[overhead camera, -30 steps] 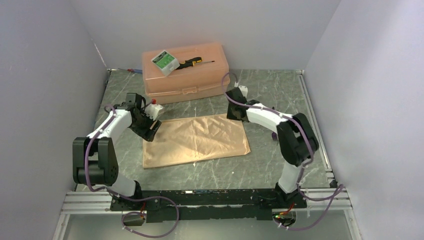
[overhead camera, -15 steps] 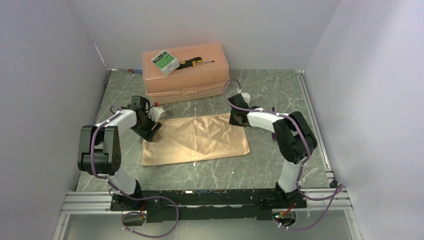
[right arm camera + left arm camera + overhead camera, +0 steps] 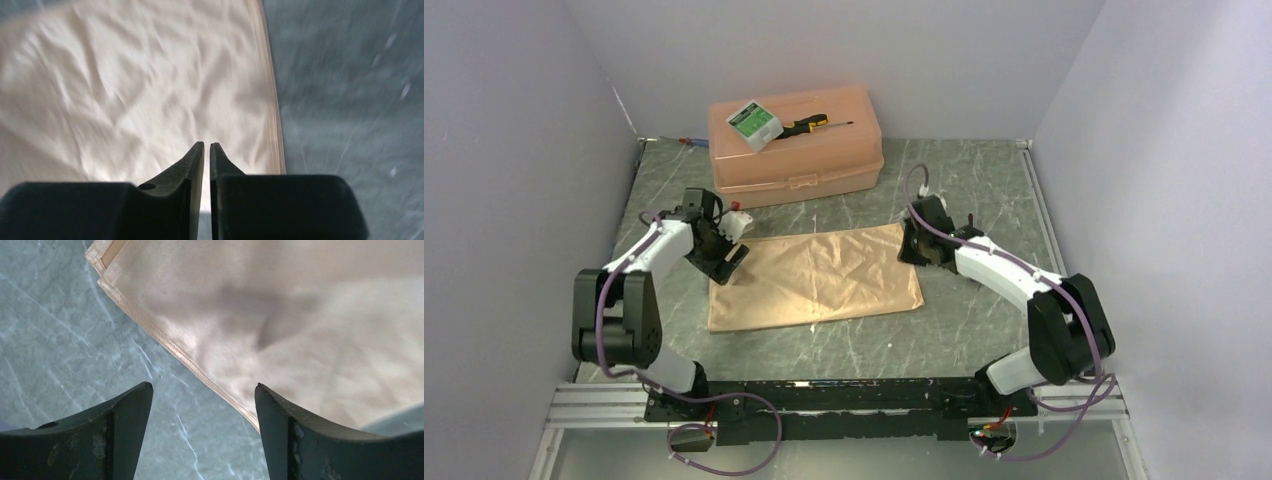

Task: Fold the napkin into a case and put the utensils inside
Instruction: Smooth out the rectangle-folded napkin at the center of the board.

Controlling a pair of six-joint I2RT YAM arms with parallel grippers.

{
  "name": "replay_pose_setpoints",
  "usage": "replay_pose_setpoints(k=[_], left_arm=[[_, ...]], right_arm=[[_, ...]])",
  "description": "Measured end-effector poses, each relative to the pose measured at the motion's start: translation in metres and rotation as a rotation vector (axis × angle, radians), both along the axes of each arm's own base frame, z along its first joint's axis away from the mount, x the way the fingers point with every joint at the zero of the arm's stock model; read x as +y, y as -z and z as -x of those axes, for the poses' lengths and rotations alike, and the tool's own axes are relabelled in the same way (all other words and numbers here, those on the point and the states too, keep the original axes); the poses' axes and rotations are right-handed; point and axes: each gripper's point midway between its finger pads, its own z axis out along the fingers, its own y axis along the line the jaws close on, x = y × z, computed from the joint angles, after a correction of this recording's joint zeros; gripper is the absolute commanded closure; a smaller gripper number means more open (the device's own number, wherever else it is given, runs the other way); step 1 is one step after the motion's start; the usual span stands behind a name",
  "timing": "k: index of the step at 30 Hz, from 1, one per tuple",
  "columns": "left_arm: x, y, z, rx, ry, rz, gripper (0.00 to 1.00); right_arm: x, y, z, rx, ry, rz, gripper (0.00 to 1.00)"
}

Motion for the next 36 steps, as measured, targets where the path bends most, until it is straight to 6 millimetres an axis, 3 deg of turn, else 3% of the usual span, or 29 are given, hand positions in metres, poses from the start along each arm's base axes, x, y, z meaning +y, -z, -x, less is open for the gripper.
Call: replay_pose_setpoints(k=[5, 9, 15, 18, 29, 36], left_arm=[[-0.024, -0.039, 0.015, -0.029, 0.060, 0.132, 0.23], [-0.044, -0.042, 0.040, 0.030, 0.161, 0.221, 0.27], [-0.043, 0.004, 0.094, 0.212, 0.253, 0.202, 0.31], [-0.032, 0.024, 0.107, 0.264, 0.266, 0.148, 0.31], [-0.024, 0.027, 0.102, 0.233, 0.284, 0.087, 0.30], [-0.025, 0.028, 0.101, 0.215, 0.295, 0.071, 0.29]], right_arm=[[-0.014, 0.047, 0.073, 0.220, -0.044, -0.005, 0.99], [-0.024, 0.065, 0.110, 0.350, -0.052, 0.005, 1.00], [-0.024, 0.065, 0.112, 0.364, -0.052, -0.012, 1.00], [-0.025, 0.065, 0.112, 0.368, -0.047, -0.017, 1.00], [-0.048, 0.064, 0.106, 0.388, 0.002, -0.028, 1.00], [-0.051, 0.066, 0.105, 0.391, 0.003, -0.022, 1.00]])
